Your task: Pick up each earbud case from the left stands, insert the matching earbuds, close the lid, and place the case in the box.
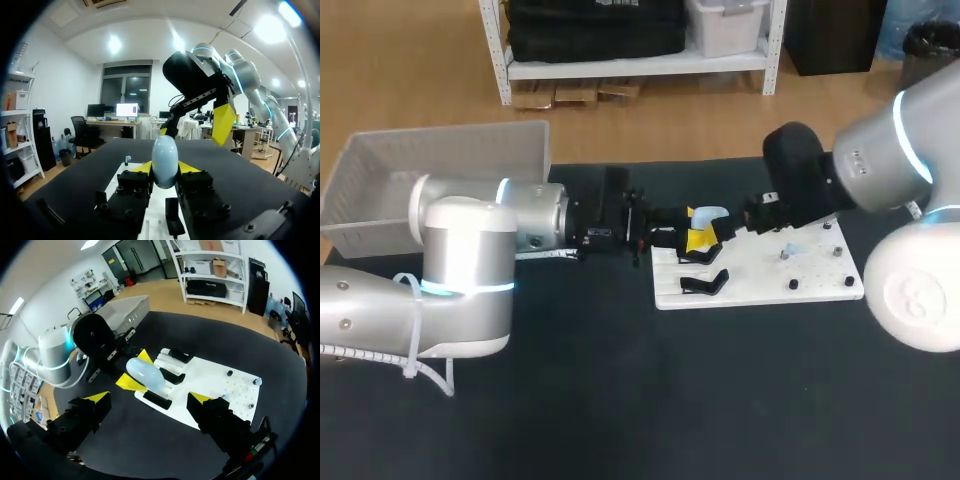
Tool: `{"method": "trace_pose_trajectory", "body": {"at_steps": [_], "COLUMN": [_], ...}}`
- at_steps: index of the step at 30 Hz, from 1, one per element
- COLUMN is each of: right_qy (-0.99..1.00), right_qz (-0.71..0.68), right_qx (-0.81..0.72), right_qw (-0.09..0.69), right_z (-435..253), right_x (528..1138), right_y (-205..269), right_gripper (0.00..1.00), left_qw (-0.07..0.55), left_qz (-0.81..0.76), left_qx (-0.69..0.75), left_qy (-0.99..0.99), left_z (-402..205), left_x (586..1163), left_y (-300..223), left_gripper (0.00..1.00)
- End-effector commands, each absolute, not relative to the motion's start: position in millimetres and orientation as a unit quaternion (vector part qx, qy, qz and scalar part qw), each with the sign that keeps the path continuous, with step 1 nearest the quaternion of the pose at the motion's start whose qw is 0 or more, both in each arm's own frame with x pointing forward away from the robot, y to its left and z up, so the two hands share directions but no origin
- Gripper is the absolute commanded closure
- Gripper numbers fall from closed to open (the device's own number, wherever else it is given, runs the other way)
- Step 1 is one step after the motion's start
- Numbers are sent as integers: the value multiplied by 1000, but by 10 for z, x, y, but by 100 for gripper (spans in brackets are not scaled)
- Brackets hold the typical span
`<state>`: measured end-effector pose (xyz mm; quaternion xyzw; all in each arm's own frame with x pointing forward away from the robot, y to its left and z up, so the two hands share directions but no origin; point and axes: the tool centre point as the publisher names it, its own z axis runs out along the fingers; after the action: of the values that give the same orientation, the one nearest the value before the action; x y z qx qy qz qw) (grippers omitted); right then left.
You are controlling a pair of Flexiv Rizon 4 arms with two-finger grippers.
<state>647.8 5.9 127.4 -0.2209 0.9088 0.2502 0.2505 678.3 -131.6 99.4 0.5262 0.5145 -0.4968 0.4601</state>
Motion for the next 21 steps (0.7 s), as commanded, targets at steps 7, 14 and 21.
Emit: {"method": "trace_pose_trajectory", "body": {"at_steps": [7,14,21], "right_qy": [915,918,920], "right_qz": [245,246,244], "right_qx": [-206,-189,-184], "right_qw": [246,247,247], "right_z": [1199,1180,1161], "right_x": [6577,6647,6680], "right_y": [56,11,-4], "right_gripper": [0,0,0], "left_qw": [461,461,461], "left_qz": [-498,-498,-498], "left_qx": [526,526,526], "left_qy": [513,513,513], "left_z": [981,981,981], "left_x": [6792,6792,6792], "left_y": [-1317,-1317,-1317], "left_gripper": [100,100,100]}}
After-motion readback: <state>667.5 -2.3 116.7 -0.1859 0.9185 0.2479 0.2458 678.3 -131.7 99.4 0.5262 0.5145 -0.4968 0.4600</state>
